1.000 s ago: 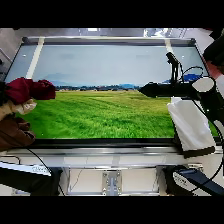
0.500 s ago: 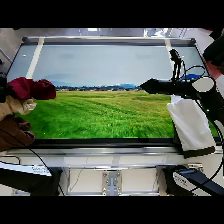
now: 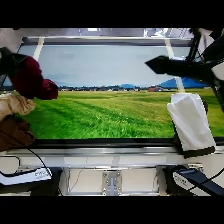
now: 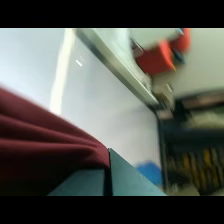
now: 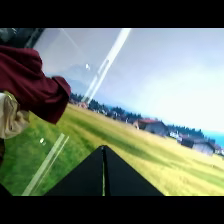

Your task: Fold the shirts.

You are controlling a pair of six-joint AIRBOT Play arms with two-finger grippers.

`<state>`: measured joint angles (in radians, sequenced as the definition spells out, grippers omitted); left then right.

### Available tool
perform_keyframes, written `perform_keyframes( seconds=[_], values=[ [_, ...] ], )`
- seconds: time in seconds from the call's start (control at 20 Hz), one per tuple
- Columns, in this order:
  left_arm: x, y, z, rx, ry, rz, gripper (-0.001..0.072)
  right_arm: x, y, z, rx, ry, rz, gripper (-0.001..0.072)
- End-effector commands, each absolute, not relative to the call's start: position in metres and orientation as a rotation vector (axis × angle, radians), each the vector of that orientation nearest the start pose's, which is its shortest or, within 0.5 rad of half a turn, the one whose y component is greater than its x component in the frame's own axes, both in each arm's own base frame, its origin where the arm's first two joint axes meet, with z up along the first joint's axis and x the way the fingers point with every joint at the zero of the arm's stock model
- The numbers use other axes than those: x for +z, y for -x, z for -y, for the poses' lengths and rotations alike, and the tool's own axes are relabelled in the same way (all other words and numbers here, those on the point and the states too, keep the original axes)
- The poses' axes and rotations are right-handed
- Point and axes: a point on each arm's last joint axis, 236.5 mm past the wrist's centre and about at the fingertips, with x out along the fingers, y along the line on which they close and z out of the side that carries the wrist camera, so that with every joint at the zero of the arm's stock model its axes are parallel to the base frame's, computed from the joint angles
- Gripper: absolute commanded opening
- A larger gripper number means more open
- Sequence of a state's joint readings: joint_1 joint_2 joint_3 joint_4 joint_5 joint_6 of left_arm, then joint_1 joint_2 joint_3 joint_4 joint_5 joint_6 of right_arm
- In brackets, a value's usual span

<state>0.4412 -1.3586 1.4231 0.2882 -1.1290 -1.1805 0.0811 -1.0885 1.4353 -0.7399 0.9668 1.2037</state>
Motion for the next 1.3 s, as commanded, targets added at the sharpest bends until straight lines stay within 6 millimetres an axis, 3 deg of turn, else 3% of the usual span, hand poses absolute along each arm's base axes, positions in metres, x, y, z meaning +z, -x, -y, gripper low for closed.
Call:
perform_keyframes(
  seconds=[0.0, 0.15, 0.3, 0.35, 0.45, 0.55, 0.6, 0.65, 0.7, 0.8, 0.9, 0.95, 1.0, 1.15, 1.25],
  values=[
    [0.279, -0.433, 0.129, -0.845, 0.743, -0.557, 0.0012, 0.380, -0.382, -0.173, 0.699, -0.208, -0.287, 0.0013],
    [0.269, -0.398, 0.226, -1.054, 0.699, -0.674, 0.0012, 0.419, -0.360, -0.161, 0.662, -0.098, -0.199, 0.0013],
    [0.246, -0.363, 0.308, -1.204, 0.674, -0.796, 0.0015, 0.416, -0.350, -0.149, 0.617, 0.008, -0.234, 0.0013],
    [0.239, -0.360, 0.325, -1.216, 0.675, -0.815, 0.0071, 0.407, -0.350, -0.145, 0.604, 0.034, -0.265, 0.0013],
    [0.231, -0.374, 0.334, -1.176, 0.685, -0.791, 0.0720, 0.384, -0.354, -0.132, 0.555, 0.097, -0.349, 0.0013],
    [0.226, -0.404, 0.302, -1.084, 0.655, -0.731, 0.0708, 0.359, -0.361, -0.103, 0.442, 0.152, -0.446, 0.0085],
    [0.215, -0.421, 0.274, -1.013, 0.631, -0.730, 0.0708, 0.345, -0.365, -0.086, 0.372, 0.176, -0.504, 0.0158],
    [0.197, -0.437, 0.243, -0.917, 0.588, -0.754, 0.0708, 0.331, -0.367, -0.071, 0.313, 0.191, -0.562, 0.0211],
    [0.170, -0.452, 0.203, -0.766, 0.562, -0.821, 0.0707, 0.314, -0.369, -0.060, 0.277, 0.194, -0.631, 0.0209],
    [0.114, -0.471, 0.121, -0.443, 0.529, -0.952, 0.0707, 0.263, -0.368, -0.055, 0.279, 0.138, -0.814, 0.0210],
    [0.083, -0.483, 0.075, -0.295, 0.566, -0.997, 0.0706, 0.197, -0.359, -0.071, 0.346, 0.068, -0.997, 0.0211],
    [0.071, -0.491, 0.065, -0.267, 0.586, -0.999, 0.0706, 0.166, -0.355, -0.089, 0.410, -0.009, -1.053, 0.0237],
    [0.056, -0.501, 0.060, -0.247, 0.590, -0.998, 0.0706, 0.141, -0.350, -0.108, 0.464, -0.095, -1.089, 0.0316],
    [0.009, -0.525, 0.065, -0.269, 0.569, -0.995, 0.0701, 0.073, -0.329, -0.154, 0.537, -0.301, -1.147, 0.0330],
    [-0.018, -0.539, 0.075, -0.276, 0.627, -1.003, 0.0701, 0.041, -0.305, -0.177, 0.562, -0.339, -1.183, 0.0330]
  ],
)
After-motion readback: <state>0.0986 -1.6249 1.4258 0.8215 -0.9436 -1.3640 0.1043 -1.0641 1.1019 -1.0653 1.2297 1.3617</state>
